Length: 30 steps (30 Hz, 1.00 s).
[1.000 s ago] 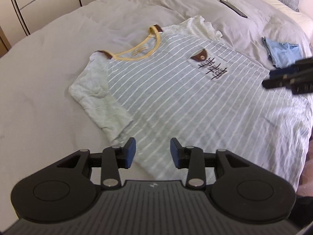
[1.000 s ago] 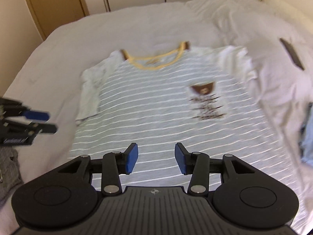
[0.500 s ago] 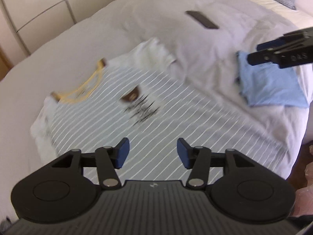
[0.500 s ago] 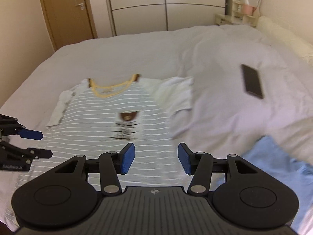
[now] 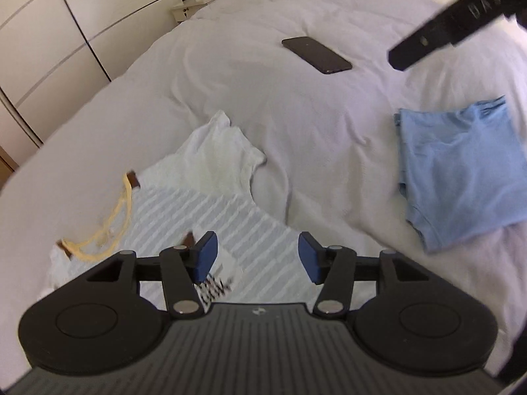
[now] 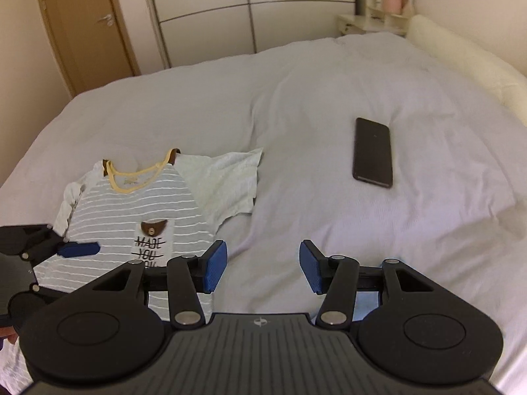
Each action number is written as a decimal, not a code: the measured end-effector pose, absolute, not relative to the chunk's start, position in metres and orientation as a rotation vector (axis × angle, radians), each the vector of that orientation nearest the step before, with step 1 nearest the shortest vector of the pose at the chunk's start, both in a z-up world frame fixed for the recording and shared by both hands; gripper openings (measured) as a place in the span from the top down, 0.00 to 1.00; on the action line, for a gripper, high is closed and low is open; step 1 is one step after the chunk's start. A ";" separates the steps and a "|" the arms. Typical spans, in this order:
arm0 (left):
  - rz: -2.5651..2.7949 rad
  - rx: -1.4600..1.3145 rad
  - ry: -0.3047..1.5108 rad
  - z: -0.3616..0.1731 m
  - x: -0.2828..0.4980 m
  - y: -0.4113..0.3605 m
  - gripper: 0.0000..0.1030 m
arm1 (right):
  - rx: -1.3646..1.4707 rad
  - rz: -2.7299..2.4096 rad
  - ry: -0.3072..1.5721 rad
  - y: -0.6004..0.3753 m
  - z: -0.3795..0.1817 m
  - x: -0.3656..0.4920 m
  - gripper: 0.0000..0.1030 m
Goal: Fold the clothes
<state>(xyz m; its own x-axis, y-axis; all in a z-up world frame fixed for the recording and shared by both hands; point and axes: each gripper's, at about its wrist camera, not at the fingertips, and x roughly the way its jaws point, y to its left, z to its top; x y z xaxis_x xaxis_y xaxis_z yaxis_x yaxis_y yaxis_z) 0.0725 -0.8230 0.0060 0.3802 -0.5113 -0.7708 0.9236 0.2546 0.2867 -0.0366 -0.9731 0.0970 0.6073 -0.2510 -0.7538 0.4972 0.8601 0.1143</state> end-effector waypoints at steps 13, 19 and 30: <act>-0.811 0.983 0.539 -0.080 0.079 -0.970 0.60 | 0.249 -0.081 0.870 -1.097 0.053 0.030 0.50; -0.832 1.109 0.466 -0.131 0.112 -1.005 0.65 | 0.206 -0.037 0.904 -1.123 0.034 0.076 0.50; -0.861 0.974 0.405 -0.153 0.133 -1.005 0.95 | 0.105 0.070 0.980 -1.146 -0.008 0.167 0.50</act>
<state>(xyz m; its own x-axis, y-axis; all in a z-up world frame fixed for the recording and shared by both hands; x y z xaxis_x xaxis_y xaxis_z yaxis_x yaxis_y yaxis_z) 0.1334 -1.0049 -0.1534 0.6129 -0.4501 -0.6494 0.7872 0.2774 0.5508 0.1673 -1.1464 -0.0082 0.5553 0.1067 -0.8248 -0.0115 0.9926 0.1206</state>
